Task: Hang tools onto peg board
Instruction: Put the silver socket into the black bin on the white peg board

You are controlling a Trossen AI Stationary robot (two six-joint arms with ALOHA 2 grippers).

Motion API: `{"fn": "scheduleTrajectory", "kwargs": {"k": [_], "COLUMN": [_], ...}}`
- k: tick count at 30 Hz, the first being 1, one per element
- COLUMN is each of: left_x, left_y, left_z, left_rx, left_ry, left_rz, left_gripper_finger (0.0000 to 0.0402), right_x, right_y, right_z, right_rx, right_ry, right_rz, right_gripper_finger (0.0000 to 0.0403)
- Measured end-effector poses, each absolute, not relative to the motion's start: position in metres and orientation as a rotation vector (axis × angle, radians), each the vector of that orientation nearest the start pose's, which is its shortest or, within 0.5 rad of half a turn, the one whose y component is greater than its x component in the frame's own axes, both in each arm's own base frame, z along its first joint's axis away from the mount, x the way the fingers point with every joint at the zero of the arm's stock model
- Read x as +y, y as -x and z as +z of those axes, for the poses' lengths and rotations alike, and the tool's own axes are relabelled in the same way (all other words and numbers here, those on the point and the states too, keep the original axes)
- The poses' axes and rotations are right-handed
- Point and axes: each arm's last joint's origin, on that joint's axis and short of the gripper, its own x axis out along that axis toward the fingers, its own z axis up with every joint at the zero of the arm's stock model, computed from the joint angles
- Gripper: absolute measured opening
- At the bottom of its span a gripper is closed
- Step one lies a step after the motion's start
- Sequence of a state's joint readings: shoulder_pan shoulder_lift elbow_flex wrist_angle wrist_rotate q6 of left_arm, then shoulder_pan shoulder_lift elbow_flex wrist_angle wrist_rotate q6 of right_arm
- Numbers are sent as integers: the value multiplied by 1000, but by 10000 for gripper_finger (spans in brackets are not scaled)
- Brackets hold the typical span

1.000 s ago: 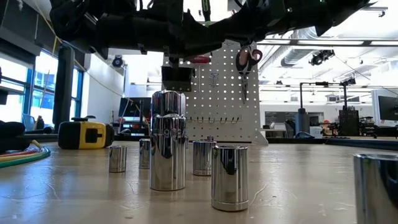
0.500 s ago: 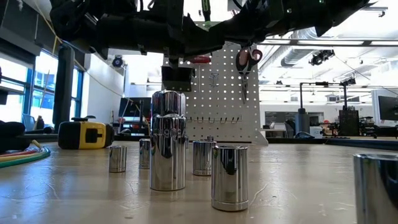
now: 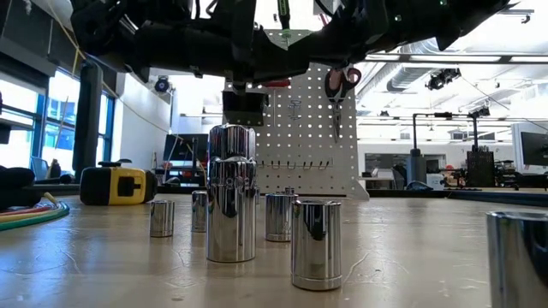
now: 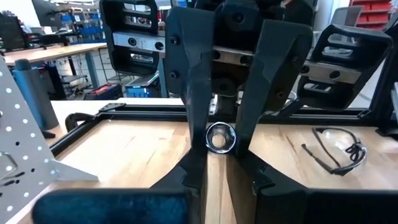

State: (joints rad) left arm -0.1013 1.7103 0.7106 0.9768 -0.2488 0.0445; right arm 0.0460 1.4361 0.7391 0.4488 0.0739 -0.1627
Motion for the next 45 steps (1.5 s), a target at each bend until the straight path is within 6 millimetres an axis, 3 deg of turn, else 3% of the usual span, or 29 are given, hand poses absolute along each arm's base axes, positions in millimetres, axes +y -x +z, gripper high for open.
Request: {"fn": "scheduleTrajectory", "kwargs": {"k": [7, 18, 25, 32, 37, 45], "left_x": [-26, -19, -8, -1, -4, -9], "left_y": [-333, -320, -310, -308, -312, -318], "left_z": [191, 213, 222, 200, 188, 179], "left_rx": [48, 104, 167, 348, 389, 364], "left_ry": [-89, -171, -188, -136, -96, -76], "left_rz": [151, 223, 273, 259, 225, 189], "left_gripper_finger": [1, 1, 1, 1, 19, 90], "right_x": [11, 6, 6, 0, -16, -38], "right_y": [-301, -287, -284, -273, -256, -228], "right_z": [233, 247, 244, 221, 200, 144], "right_rx": [256, 281, 328, 589, 821, 791], "right_ry": [200, 254, 235, 185, 99, -22], "right_rz": [-37, -164, -183, -238, -414, -399], "right_gripper_finger": [81, 99, 99, 99, 99, 99]}}
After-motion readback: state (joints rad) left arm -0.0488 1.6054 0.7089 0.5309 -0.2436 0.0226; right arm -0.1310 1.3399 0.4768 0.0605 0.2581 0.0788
